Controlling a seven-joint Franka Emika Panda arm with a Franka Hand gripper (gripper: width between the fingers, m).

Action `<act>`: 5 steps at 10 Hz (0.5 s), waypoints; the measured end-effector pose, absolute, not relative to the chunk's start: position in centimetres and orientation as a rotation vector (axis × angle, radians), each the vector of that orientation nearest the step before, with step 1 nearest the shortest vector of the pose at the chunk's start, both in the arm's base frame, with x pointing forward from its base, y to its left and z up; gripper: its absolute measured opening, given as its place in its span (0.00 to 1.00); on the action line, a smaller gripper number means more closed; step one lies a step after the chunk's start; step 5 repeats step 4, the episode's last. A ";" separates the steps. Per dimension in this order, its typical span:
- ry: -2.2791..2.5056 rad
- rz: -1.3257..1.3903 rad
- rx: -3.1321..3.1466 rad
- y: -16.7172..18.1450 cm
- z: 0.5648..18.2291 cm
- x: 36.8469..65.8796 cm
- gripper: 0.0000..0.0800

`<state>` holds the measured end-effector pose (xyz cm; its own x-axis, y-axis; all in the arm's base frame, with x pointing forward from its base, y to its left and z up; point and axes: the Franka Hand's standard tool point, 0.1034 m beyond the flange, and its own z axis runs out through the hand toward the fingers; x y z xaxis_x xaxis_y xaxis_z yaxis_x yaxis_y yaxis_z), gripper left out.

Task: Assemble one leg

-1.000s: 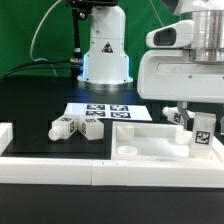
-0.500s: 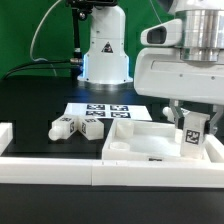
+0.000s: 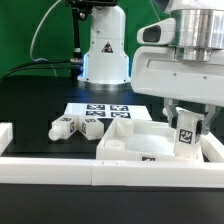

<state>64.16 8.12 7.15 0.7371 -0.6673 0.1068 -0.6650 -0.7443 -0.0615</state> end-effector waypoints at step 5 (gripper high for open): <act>1.051 -0.204 -2.900 8.8 11.2 64.9 0.81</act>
Offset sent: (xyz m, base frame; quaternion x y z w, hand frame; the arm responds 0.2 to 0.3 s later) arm 0.0000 0.0000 0.0000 0.0000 0.0000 0.0000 1.0000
